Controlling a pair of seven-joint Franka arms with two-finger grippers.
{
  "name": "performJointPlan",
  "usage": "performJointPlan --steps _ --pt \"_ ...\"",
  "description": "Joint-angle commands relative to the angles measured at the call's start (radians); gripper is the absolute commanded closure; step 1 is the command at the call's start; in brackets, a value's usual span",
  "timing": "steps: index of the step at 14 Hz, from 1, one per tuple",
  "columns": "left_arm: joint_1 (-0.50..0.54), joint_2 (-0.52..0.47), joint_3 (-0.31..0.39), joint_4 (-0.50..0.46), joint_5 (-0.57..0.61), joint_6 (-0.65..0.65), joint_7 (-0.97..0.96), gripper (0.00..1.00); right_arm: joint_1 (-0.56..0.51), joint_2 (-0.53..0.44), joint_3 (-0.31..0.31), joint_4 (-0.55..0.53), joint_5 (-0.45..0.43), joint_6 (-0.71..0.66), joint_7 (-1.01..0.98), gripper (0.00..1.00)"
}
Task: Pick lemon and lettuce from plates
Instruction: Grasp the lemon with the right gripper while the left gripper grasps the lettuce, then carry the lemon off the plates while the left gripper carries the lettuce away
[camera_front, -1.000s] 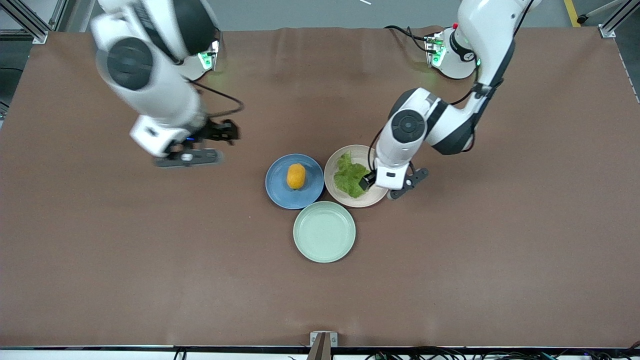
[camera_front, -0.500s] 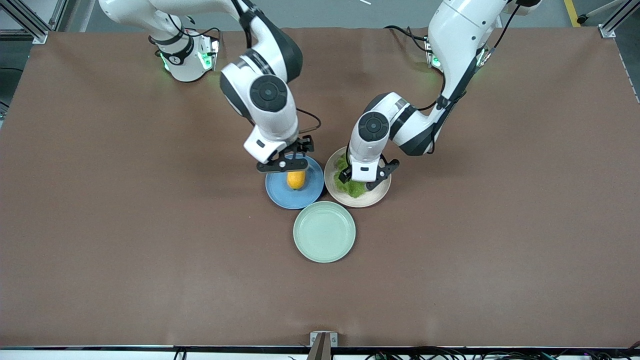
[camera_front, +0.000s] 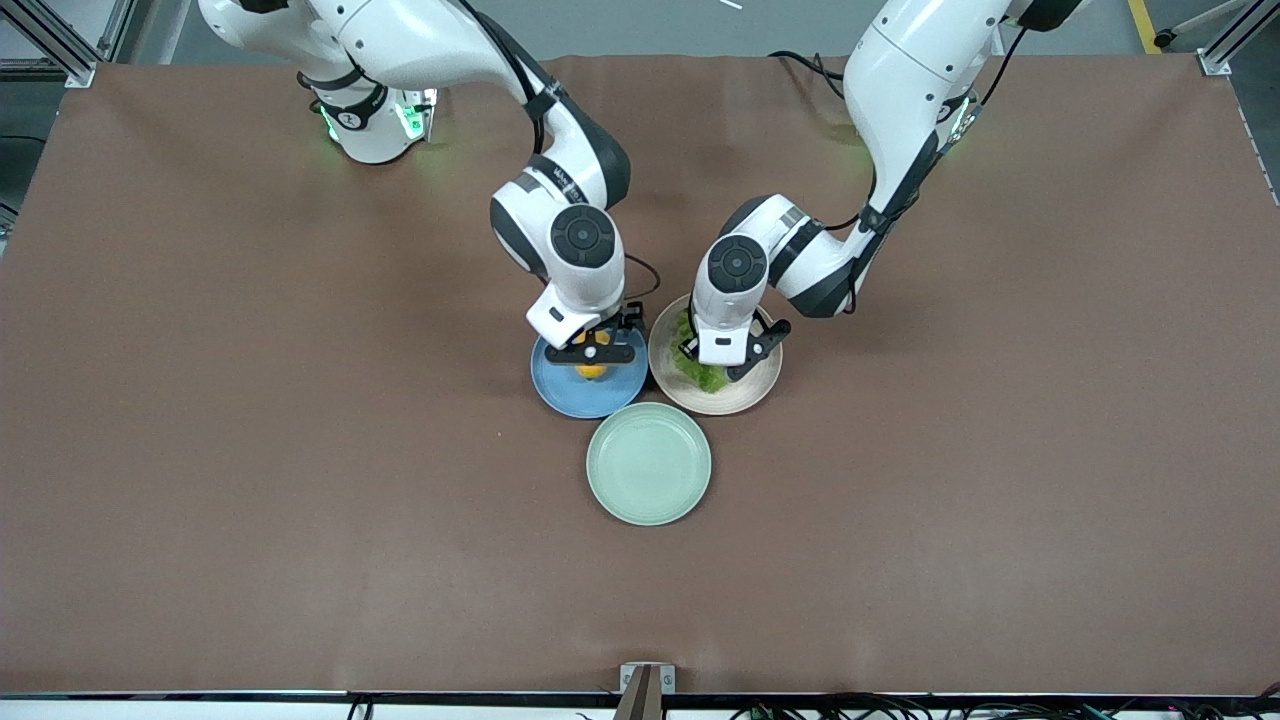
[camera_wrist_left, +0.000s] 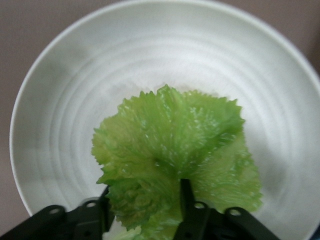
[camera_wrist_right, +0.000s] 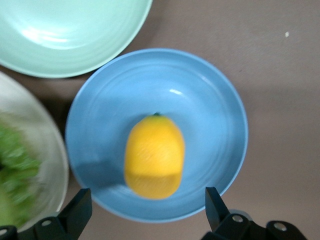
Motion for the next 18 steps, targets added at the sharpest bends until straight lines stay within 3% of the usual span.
performJointPlan --steps 1,4,7,8,12,13,15,16,17,18 --pt "0.042 -0.059 0.010 0.004 0.019 -0.062 -0.002 1.00 -0.020 0.035 0.007 0.003 -0.039 0.054 0.018 0.00" --pt "0.112 -0.158 0.007 0.062 0.021 -0.267 0.109 1.00 -0.019 0.072 0.007 0.001 -0.039 0.111 0.018 0.00" --pt "0.276 -0.213 0.006 0.110 0.019 -0.427 0.304 1.00 -0.017 0.091 0.009 0.000 -0.039 0.113 0.018 0.00" --pt "0.346 -0.212 0.003 0.102 0.018 -0.429 0.353 1.00 -0.013 0.091 0.009 -0.002 -0.041 0.111 0.018 0.10" --pt "0.523 -0.144 0.004 0.084 0.022 -0.374 0.496 1.00 -0.019 0.089 0.009 0.001 -0.041 0.107 0.007 0.65" --pt "0.549 -0.115 0.006 0.084 0.024 -0.343 0.515 1.00 -0.019 0.086 0.009 0.001 -0.041 0.105 0.006 0.73" --pt "0.586 -0.078 0.004 0.085 0.023 -0.282 0.536 0.98 -0.027 0.068 0.007 0.009 -0.041 0.096 -0.002 0.79" --pt "0.589 -0.061 0.004 0.085 0.022 -0.263 0.536 0.83 -0.046 0.016 0.006 0.009 -0.041 0.046 -0.019 0.80" --pt "0.585 -0.055 0.007 0.085 0.024 -0.249 0.536 0.29 -0.086 -0.048 0.007 0.011 -0.039 -0.062 -0.080 0.80" --pt "0.585 -0.067 0.010 0.090 0.035 -0.246 0.536 0.02 -0.135 -0.098 0.009 0.012 -0.038 -0.150 -0.156 0.80"
